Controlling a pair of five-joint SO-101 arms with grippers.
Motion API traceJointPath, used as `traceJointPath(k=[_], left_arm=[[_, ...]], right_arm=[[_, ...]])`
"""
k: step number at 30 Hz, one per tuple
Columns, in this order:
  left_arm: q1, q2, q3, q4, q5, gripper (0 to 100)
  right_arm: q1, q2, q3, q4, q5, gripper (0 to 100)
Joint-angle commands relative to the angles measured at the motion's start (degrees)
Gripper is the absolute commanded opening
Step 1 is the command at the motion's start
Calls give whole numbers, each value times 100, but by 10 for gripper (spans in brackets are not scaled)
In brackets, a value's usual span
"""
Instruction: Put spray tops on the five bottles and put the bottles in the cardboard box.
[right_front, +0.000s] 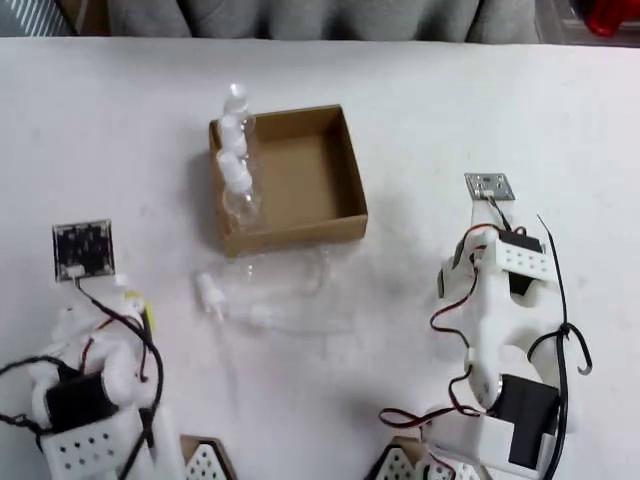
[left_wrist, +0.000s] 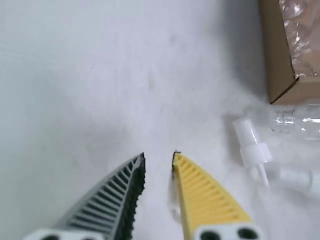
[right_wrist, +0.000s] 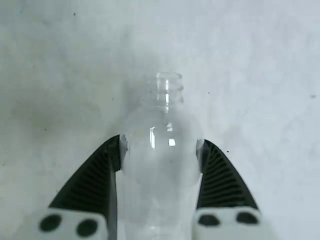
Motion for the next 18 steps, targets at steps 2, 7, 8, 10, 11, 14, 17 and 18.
traceJointPath(k=[2, 7, 8, 10, 11, 14, 17, 18], left_arm=[[198, 1174, -844, -167, 70, 102], [1015, 1833, -914, -167, 132, 103], [1174, 1903, -914, -176, 334, 103], [1481, 2009, -914, -193, 976, 103], [1631, 2035, -914, -237, 1257, 110], [2000, 2193, -862, -422, 1644, 177], [2141, 2457, -809, -651, 1811, 260], [2114, 2563, -809, -738, 1890, 275]], right_arm=[[31, 84, -123, -57, 35, 16], [22, 92, -123, -57, 35, 16], [22, 101, -123, -57, 35, 16], [13, 101, -123, -57, 35, 16], [13, 101, -123, -57, 35, 16], [22, 110, -123, -57, 35, 16], [22, 92, -105, -57, 35, 16], [22, 92, -97, -57, 44, 16]])
